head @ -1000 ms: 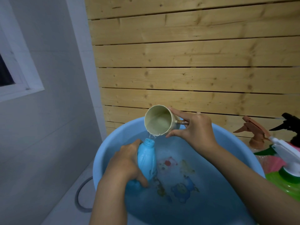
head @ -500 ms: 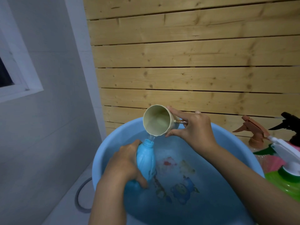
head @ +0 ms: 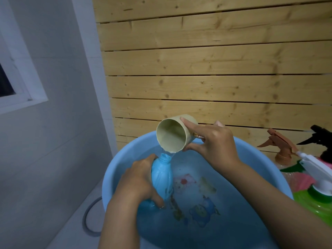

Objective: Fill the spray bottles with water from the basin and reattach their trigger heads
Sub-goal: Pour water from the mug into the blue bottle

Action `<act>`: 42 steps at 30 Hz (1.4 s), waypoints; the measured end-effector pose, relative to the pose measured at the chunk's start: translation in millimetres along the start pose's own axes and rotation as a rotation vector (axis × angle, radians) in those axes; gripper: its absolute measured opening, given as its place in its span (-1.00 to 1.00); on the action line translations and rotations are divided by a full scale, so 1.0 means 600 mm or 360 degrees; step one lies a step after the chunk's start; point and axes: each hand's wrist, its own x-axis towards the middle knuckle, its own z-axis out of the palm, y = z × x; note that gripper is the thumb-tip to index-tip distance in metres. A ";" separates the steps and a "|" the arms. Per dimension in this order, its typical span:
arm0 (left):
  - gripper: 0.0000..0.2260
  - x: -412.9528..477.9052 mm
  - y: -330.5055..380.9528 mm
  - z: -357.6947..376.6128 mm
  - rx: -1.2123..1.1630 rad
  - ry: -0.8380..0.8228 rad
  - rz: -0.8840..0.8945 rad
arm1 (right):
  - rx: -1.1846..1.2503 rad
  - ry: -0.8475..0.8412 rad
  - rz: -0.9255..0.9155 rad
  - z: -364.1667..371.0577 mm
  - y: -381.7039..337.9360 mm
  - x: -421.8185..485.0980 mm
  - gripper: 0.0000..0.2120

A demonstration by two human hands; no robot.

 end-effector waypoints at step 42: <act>-0.12 -0.012 0.020 -0.010 -0.0096 0.0445 0.0242 | -0.0779 -0.0285 -0.0201 0.001 -0.011 0.001 -0.42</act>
